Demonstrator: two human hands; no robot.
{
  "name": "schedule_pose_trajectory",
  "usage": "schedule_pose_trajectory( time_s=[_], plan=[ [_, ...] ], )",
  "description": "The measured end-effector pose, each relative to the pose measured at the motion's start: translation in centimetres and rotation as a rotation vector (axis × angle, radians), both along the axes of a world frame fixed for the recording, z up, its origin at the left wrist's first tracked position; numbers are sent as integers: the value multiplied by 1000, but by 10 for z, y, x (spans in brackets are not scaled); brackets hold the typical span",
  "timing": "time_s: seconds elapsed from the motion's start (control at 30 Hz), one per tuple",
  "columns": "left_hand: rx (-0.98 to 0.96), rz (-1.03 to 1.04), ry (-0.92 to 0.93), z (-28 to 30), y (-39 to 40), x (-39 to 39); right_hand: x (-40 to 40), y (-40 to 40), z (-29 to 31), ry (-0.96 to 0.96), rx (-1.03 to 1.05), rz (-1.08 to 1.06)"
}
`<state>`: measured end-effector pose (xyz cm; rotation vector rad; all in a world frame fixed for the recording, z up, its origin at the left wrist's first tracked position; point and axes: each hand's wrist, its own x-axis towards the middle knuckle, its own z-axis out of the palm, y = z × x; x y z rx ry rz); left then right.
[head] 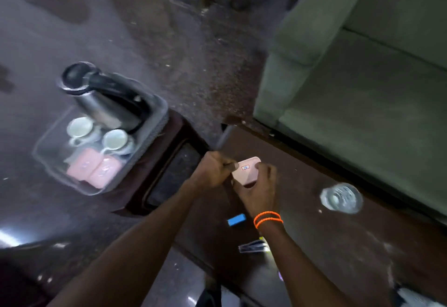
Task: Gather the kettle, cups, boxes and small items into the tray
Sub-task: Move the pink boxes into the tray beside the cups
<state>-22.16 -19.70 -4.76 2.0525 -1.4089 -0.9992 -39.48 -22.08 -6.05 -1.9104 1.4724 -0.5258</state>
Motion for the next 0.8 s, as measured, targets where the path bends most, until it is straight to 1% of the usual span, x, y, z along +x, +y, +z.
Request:
schedule_pose_trajectory(
  time_s=[0.07, 0.2, 0.27, 0.37, 0.43, 0.57, 0.67, 0.73, 0.8],
  plan=[
    [-27, 91, -54, 17, 23, 46, 50, 5, 12, -46, -24, 99],
    [-62, 300, -72, 44, 81, 135, 150, 30, 34, -111, -92, 285],
    [-74, 389, -129, 57, 116, 175, 199, 51, 44, -124, -122, 363],
    [-48, 476, -250, 72, 163, 230, 263, 88, 57, -131, -115, 473],
    [-12, 537, -288, 77, 192, 262, 299, 112, 61, -137, -114, 525],
    [31, 582, -382, 73, 236, 312, 354, 149, 60, -94, -112, 611],
    [84, 624, -478, 60, 252, 337, 375, 155, 51, -74, -71, 638],
    [88, 641, -483, 50, 257, 348, 382, 147, 44, -104, -83, 633],
    [75, 629, -457, 44, 259, 354, 389, 134, 38, -37, -147, 693]
  ],
)
